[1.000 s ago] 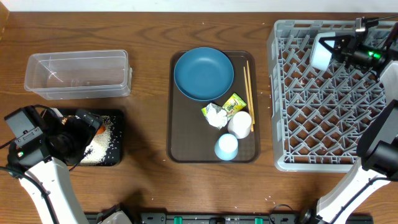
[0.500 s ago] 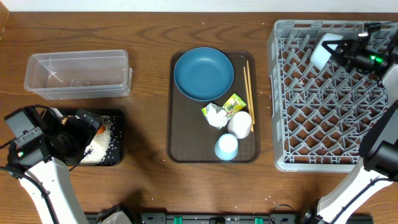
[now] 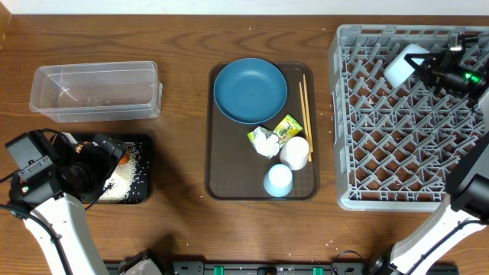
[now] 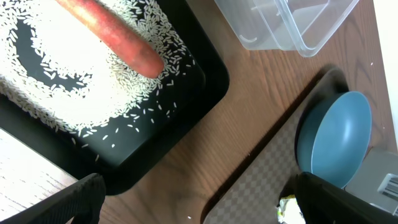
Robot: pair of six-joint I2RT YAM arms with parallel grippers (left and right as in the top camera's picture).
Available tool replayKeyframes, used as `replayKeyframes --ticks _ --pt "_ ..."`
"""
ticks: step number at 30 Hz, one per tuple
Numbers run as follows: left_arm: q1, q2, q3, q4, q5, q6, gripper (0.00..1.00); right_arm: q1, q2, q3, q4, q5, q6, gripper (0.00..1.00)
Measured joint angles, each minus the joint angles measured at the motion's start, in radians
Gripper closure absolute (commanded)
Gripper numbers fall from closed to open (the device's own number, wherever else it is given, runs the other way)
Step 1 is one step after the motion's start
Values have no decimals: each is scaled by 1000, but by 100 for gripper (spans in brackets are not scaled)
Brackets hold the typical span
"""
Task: Sort waste into correct bins and load items into the dishwasher rack
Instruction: 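Open the right gripper and raise it above the rack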
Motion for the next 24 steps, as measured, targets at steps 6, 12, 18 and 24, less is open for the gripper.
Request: replayKeyframes --ticks 6,12,18,24 --pt "0 0 0 0 0 0 2 -16 0 0 -64 2 -10 99" --pt "0 0 0 0 0 0 2 -46 -38 0 -203 89 -63 93" --pt "0 0 0 0 0 0 2 -71 -145 -2 -276 336 -79 17" --pt "0 0 0 0 0 3 2 -92 -241 -4 -308 515 -84 1"
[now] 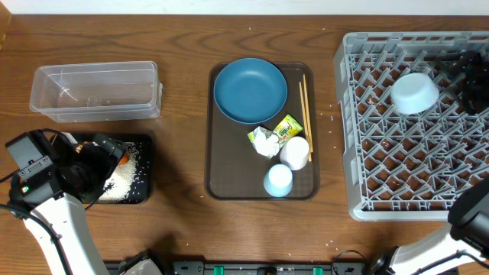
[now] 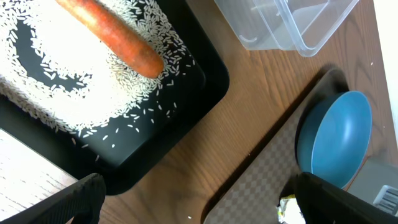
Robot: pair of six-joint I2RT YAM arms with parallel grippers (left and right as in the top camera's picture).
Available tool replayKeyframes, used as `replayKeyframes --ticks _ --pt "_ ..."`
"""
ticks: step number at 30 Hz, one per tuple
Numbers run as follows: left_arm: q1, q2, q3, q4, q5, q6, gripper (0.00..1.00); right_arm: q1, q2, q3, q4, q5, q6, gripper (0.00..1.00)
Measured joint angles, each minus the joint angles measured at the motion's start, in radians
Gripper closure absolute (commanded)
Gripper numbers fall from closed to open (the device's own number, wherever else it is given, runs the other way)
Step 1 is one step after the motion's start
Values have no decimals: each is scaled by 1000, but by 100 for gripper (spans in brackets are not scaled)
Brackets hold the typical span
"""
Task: Sort waste into correct bins and load items into the dishwasher rack
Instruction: 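Open the right gripper and raise it above the rack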
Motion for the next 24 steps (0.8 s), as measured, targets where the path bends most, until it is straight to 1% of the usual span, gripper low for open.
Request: replayKeyframes --ticks 8,13,15,17,19,20,22,24 --pt "0 0 0 0 0 3 2 -1 -23 -2 -53 70 0 2" --pt "0 0 0 0 0 5 2 32 -89 -6 -98 95 -26 5" --pt "0 0 0 0 0 6 2 71 -125 -6 -125 113 -47 8" --pt "0 0 0 0 0 8 2 143 -158 -6 -154 156 -73 13" --pt "0 0 0 0 0 8 2 217 -168 -6 -175 204 -90 21" --pt "0 0 0 0 0 10 2 269 -168 -6 -180 251 -94 27" --pt "0 0 0 0 0 11 2 367 -160 -6 -184 337 -105 34" --pt "0 0 0 0 0 11 2 456 -148 -7 -184 425 -102 34"
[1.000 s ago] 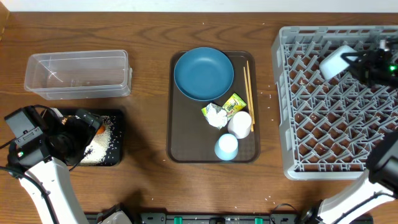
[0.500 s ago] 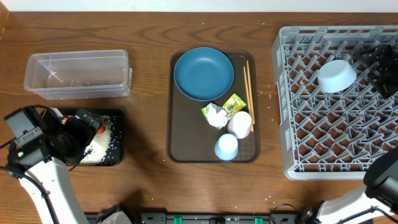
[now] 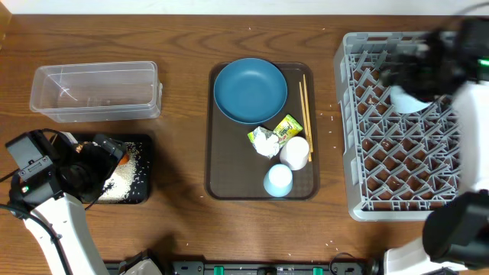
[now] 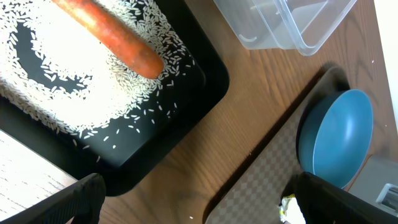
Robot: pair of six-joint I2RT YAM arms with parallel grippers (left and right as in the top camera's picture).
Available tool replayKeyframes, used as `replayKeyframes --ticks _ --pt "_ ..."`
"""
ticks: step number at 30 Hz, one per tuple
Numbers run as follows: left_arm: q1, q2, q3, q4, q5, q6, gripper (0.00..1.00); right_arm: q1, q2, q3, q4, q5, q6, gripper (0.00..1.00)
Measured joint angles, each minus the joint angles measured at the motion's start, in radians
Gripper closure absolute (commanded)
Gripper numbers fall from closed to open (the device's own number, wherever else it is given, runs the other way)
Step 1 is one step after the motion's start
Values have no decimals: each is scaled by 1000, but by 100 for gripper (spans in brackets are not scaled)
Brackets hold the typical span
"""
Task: Sort waste into correct bins and load items into the dishwasher rack
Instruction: 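Open the right gripper and raise it above the rack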
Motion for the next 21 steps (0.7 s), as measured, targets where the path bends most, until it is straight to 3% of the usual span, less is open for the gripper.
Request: replayKeyframes --ticks 9,15,21 --pt "0 0 0 0 0 0 2 298 142 0 23 421 80 34" --pt "0 0 0 0 0 0 2 308 188 -1 31 504 112 58" --pt "0 0 0 0 0 0 2 306 213 -1 33 488 90 59"
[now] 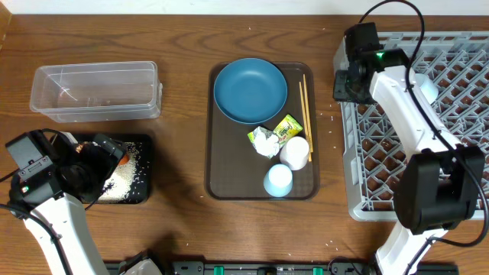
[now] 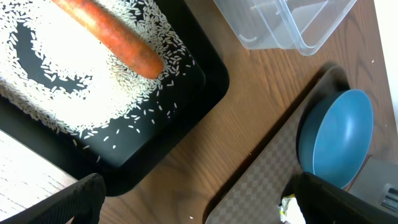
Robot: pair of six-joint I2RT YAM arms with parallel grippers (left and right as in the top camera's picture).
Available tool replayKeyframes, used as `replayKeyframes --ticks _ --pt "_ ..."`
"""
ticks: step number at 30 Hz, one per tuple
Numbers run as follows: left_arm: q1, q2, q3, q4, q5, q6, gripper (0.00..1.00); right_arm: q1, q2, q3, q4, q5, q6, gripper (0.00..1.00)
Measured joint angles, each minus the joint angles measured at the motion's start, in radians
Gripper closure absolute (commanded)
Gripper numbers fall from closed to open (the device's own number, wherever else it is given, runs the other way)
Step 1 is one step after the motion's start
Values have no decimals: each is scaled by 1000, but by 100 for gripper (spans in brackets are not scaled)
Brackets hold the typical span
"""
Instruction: Sort waste into correct bins and load items into the dishwasher rack
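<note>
A brown tray (image 1: pixel 221 164) holds a blue bowl (image 1: pixel 250 90), chopsticks (image 1: pixel 306 114), crumpled paper (image 1: pixel 265 141), a green wrapper (image 1: pixel 288 127), a white cup (image 1: pixel 295 152) and a light-blue cup (image 1: pixel 278 180). The grey dishwasher rack (image 1: pixel 382 176) stands at the right. A white bowl (image 1: pixel 429 90) lies in it, partly hidden behind my right arm. My right gripper (image 1: pixel 343 82) hangs over the rack's left edge; its jaws are not discernible. My left gripper (image 2: pixel 199 205) is open over the bare table beside the black tray (image 2: pixel 205 81) of rice and a carrot (image 2: pixel 112 40).
A clear plastic container (image 1: pixel 95 92) sits at the back left, behind the black tray (image 1: pixel 141 191). Bare wood lies between the two trays and along the front edge.
My right arm was blurred over the back of the rack by the white bowl. It now stands at the rack's left edge, closer to the brown tray. The left arm has not moved.
My right gripper first held the white bowl over the rack's back right. Then the bowl lay in the rack with the gripper apart from it, and the rack sat slightly shifted. The arm then crossed over the rack and is now at its left edge.
</note>
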Motion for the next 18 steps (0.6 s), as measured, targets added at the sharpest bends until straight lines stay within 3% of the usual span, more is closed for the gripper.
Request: replayKeyframes --ticks 7,14,18 --pt "0 0 0 0 0 0 2 0 92 0 0 -2 -12 71" --pt "0 0 0 0 0 0 2 -15 110 0 15 11 -34 96" --pt "0 0 0 0 0 0 2 -20 109 0 68 -30 -72 99"
